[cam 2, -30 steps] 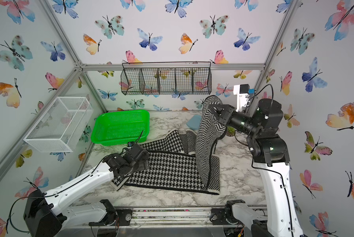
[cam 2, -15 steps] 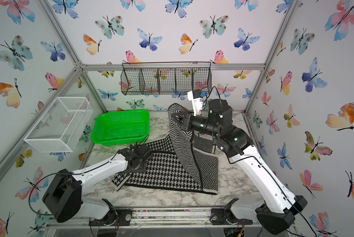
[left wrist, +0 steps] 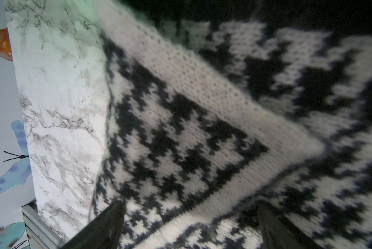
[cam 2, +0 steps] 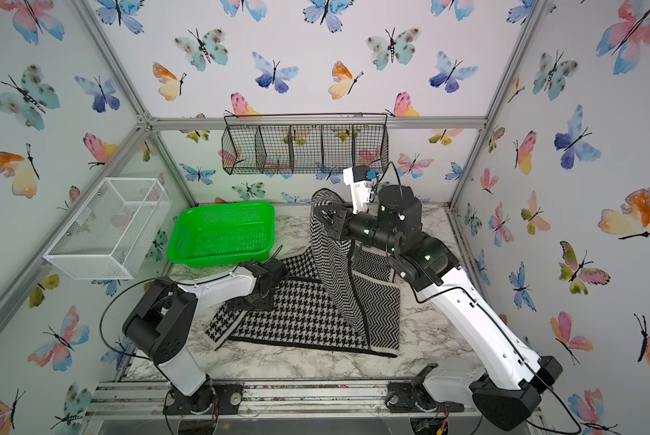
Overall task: Roll up the scarf and place it into the basket
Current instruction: Flatten out the scarf at the center of the board.
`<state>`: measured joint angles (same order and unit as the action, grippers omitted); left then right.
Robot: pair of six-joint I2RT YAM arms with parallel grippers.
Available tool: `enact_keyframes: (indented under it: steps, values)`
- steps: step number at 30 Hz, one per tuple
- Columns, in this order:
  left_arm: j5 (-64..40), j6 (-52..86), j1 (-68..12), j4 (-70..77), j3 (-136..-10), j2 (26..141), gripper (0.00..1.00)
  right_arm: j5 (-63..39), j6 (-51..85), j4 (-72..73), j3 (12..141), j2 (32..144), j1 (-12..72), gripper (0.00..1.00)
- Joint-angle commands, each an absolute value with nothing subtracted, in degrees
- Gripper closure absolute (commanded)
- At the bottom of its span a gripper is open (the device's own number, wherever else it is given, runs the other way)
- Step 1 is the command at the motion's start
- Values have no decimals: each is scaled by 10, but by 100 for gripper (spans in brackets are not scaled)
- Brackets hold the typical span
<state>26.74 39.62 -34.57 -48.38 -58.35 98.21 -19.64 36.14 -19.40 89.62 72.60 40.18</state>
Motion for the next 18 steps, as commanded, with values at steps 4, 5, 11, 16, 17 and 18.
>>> enact_keyframes:
  steps: [4,5,11,16,17,18]
  values:
    - [269,394,-332,-485,-594,991,3,-188,349,-168,892,711,406,98]
    - [272,394,-329,-488,-597,991,3,-188,350,-167,890,712,405,99]
    - [280,387,-303,-492,-604,978,3,-183,348,-164,887,712,406,99]
    - [296,376,-281,-497,-602,985,1,-182,347,-165,888,711,405,99]
    - [302,376,-277,-500,-602,985,1,-181,346,-165,888,711,405,99]
    - [306,376,-273,-501,-602,984,1,-180,346,-166,889,711,406,99]
